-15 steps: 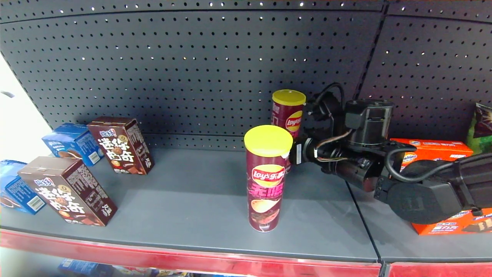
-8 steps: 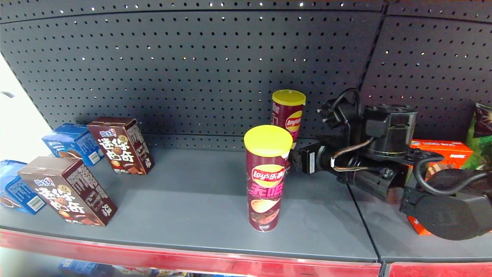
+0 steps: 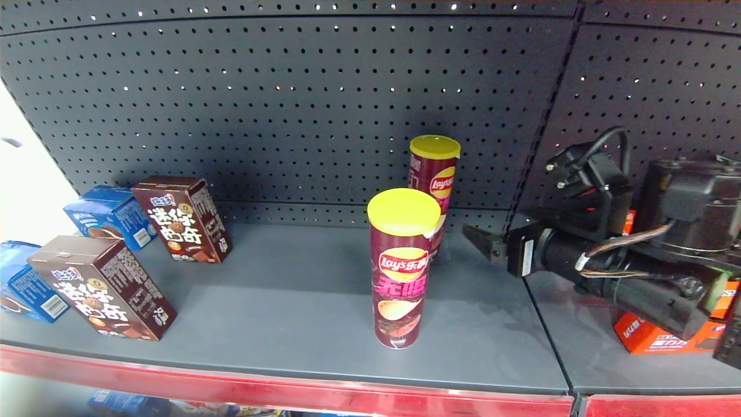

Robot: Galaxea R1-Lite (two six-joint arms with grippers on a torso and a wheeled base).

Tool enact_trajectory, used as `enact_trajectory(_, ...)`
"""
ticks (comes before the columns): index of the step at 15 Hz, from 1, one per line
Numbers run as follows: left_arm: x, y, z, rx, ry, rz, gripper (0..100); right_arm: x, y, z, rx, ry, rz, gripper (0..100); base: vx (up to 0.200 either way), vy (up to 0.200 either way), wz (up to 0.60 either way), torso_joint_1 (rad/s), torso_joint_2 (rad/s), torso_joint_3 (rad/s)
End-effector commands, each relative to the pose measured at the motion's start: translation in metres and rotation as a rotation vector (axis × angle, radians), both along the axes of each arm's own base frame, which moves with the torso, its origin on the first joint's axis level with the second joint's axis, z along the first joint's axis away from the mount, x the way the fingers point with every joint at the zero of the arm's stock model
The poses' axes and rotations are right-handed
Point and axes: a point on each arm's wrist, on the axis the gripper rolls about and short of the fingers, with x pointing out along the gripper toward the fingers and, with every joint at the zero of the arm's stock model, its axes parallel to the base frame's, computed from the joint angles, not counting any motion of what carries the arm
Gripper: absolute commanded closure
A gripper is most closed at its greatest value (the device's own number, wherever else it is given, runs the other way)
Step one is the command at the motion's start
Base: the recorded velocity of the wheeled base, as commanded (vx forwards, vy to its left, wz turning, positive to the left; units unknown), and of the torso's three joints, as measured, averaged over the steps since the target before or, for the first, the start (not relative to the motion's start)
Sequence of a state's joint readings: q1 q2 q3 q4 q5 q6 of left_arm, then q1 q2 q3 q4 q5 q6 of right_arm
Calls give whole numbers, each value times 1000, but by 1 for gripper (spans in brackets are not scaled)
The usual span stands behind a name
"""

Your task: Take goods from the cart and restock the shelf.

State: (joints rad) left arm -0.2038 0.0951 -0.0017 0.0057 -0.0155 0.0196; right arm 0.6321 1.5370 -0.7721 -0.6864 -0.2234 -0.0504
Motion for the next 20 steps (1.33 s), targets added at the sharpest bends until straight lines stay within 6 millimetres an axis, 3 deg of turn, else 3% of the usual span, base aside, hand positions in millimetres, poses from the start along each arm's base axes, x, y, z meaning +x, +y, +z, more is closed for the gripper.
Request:
enact_trajectory(1,0,0,0,0,0,0,0,-18,-29,22,12,-92,-64,0,0,0,0,0,0,0)
enact_trajectory(2,0,0,0,1,2,0,0,-36,-44,40,26,-126,-71,0,0,0,0,0,0,0)
enact_trajectory(5,0,0,0,1,2,0,0,-92,-82,62,38,-141,-100,0,0,0,0,0,0,0)
enact_trajectory(8,0,0,0,1,2,0,0,-131,-125,48,47,-189,-268,0,0,0,0,0,0,0)
enact_trajectory(10,0,0,0,1,2,0,0,-165,-144,14,55,-204,-332,0,0,0,0,0,0,0)
enact_trajectory(11,0,0,0,1,2,0,0,-185,-151,-23,49,-182,-343,0,0,0,0,0,0,0)
enact_trajectory(13,0,0,0,1,2,0,0,-210,-157,-73,51,-145,-432,0,0,0,0,0,0,0)
enact_trajectory(16,0,0,0,1,2,0,0,-219,-158,-104,66,-54,-449,0,0,0,0,0,0,0)
enact_trajectory(17,0,0,0,1,2,0,0,-221,-158,-124,59,-41,-498,0,0,0,0,0,0,0)
enact_trajectory(20,0,0,0,1,2,0,0,-229,-157,-136,50,-15,-460,0,0,0,0,0,0,0)
